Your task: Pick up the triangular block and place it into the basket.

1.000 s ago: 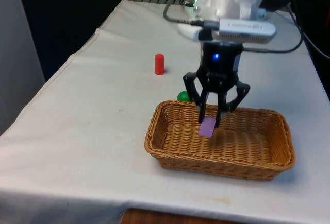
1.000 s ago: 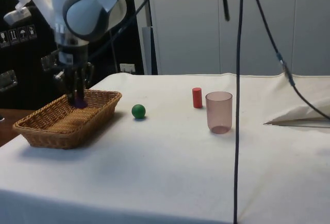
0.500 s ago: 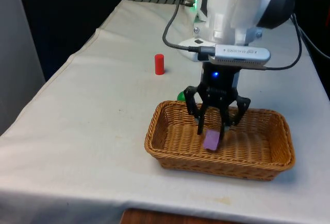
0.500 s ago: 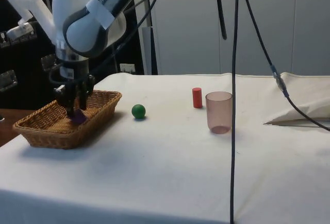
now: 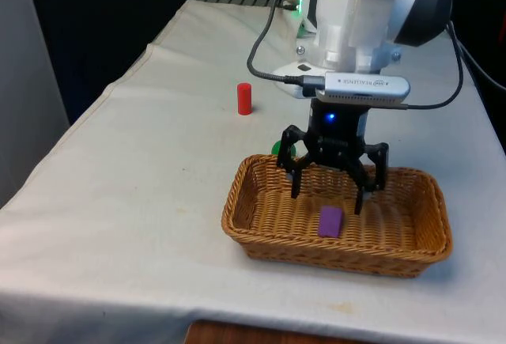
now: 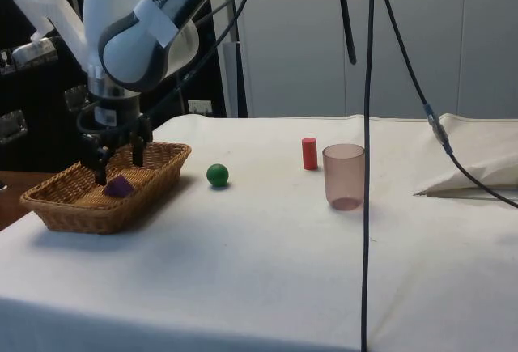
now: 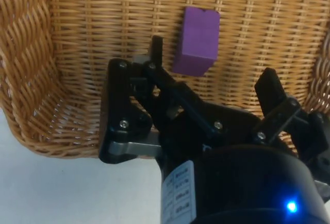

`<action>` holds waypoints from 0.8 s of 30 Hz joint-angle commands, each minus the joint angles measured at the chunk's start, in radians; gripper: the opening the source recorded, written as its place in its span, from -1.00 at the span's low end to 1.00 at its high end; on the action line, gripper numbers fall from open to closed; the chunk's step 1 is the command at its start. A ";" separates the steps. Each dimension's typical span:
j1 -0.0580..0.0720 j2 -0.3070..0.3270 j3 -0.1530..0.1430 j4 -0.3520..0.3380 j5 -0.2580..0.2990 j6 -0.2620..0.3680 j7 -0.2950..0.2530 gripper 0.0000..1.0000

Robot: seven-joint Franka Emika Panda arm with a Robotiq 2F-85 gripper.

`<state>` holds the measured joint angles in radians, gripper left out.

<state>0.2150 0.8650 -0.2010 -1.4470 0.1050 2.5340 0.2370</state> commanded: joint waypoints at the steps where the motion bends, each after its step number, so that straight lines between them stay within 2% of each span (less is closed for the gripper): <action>1: -0.004 -0.007 0.009 0.003 0.007 -0.006 -0.008 1.00; 8: 0.006 -0.050 0.000 -0.001 0.000 -0.058 -0.001 1.00; 17: 0.010 -0.089 -0.002 -0.013 0.000 -0.100 -0.001 1.00; 18: 0.009 -0.078 -0.002 0.000 0.000 -0.101 0.000 1.00; 24: 0.017 -0.128 -0.003 -0.076 0.000 -0.080 0.000 1.00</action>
<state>0.2290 0.7520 -0.2030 -1.4960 0.1050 2.4330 0.2370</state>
